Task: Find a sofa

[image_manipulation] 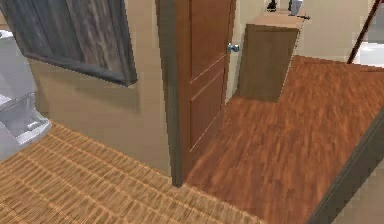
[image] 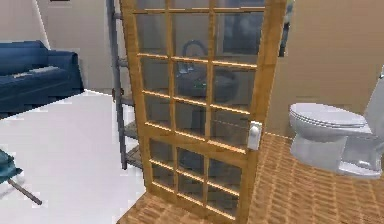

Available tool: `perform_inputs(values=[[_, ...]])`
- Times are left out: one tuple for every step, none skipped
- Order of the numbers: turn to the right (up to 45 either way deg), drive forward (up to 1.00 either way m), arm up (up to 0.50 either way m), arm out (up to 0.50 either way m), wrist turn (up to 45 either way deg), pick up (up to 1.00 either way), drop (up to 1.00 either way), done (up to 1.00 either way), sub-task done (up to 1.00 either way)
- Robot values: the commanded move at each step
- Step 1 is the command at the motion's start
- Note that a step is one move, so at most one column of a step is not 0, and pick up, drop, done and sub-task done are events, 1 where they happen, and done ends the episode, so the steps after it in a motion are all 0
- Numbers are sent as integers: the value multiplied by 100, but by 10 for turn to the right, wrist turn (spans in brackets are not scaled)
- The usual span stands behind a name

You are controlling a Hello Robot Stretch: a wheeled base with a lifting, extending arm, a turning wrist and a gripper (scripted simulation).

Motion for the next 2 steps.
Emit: perform_inputs(values=[[0, 10, 0, 0, 0, 0, 0, 0, 0], [-150, 0, 0, 0, 0, 0, 0, 0, 0]])
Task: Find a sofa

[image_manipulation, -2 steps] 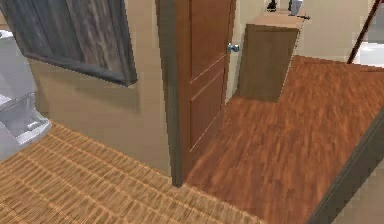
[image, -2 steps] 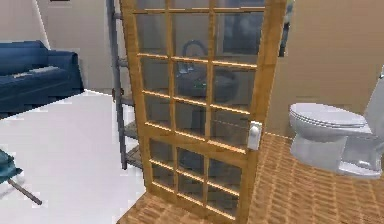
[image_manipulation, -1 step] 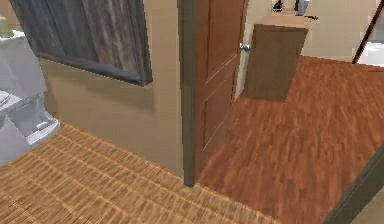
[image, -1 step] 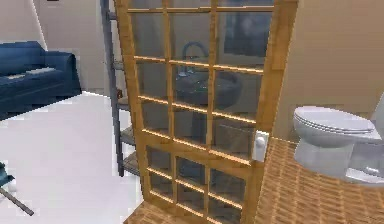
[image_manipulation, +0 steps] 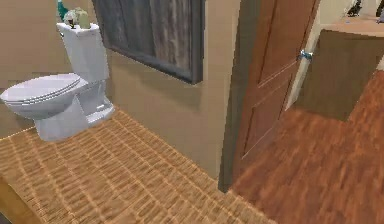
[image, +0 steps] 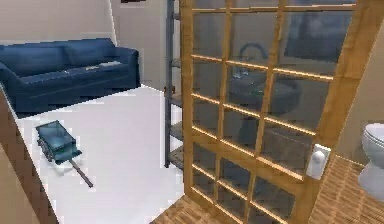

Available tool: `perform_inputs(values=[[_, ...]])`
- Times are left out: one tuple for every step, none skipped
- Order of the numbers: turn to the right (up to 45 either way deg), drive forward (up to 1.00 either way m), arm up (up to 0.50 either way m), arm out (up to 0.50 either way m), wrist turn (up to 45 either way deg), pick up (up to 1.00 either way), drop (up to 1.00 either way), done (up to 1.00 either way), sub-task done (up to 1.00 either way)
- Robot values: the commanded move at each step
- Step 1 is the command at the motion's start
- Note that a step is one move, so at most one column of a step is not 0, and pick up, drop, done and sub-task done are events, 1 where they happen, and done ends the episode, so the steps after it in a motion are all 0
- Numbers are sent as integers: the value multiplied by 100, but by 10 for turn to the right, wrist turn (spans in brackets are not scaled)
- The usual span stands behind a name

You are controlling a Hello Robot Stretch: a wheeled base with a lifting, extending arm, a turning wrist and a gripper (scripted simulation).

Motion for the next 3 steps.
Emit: perform_inputs(values=[[0, 80, 0, 0, 0, 0, 0, 0, 0], [-450, 0, 0, 0, 0, 0, 0, 0, 0], [-240, 0, 0, 0, 0, 0, 0, 0, 0]])
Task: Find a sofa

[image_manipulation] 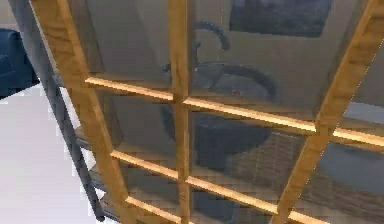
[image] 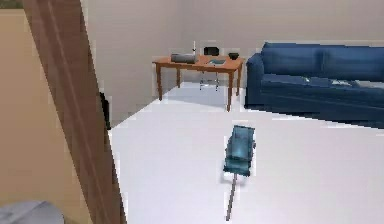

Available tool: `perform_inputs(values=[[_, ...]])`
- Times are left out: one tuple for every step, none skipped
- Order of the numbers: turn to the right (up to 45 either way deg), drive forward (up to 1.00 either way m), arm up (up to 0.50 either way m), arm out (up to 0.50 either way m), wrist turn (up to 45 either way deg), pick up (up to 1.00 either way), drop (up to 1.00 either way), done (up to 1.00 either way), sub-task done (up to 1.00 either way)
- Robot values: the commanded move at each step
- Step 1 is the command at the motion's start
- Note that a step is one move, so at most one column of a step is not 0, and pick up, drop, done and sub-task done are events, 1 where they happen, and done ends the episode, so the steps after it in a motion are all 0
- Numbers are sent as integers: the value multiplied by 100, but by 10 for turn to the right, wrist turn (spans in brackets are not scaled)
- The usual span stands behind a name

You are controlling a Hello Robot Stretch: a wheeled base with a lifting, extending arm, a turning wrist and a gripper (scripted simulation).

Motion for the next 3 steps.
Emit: perform_inputs(values=[[0, 65, 0, 0, 0, 0, 0, 0, 0], [-30, 0, 0, 0, 0, 0, 0, 0, 0], [0, 100, 0, 0, 0, 0, 0, 0, 0]])
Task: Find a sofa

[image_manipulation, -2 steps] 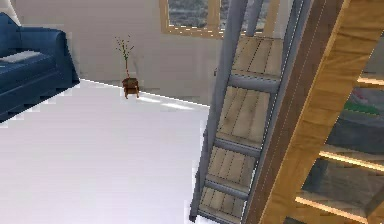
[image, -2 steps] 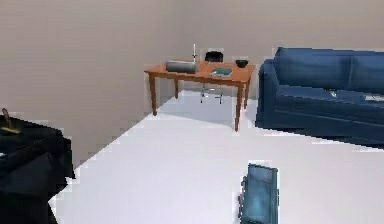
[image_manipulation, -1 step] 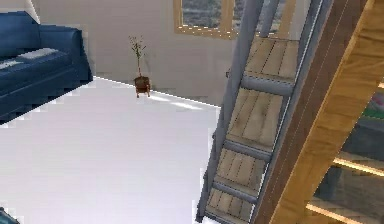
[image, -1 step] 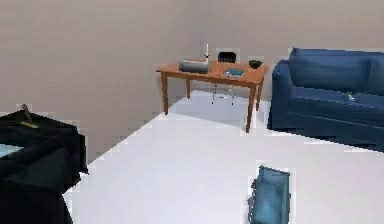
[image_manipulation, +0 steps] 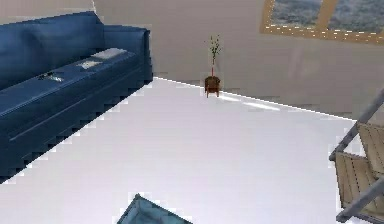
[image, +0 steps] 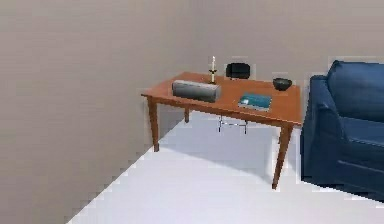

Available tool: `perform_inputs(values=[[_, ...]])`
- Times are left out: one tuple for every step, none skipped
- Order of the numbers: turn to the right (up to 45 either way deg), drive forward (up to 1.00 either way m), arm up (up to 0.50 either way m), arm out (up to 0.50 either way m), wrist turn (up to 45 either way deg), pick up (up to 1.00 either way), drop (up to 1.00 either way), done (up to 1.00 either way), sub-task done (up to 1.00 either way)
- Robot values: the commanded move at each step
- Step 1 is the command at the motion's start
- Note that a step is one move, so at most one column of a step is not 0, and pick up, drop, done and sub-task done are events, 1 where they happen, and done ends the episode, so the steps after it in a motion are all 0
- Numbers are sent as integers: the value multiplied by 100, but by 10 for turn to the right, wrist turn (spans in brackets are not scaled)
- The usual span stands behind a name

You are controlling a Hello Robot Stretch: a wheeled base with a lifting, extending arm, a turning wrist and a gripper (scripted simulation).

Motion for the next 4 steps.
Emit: perform_inputs(values=[[-30, 0, 0, 0, 0, 0, 0, 0, 0], [0, 15, 0, 0, 0, 0, 0, 0, 0], [270, 0, 0, 0, 0, 0, 0, 0, 0], [0, 100, 0, 0, 0, 0, 0, 0, 0]])
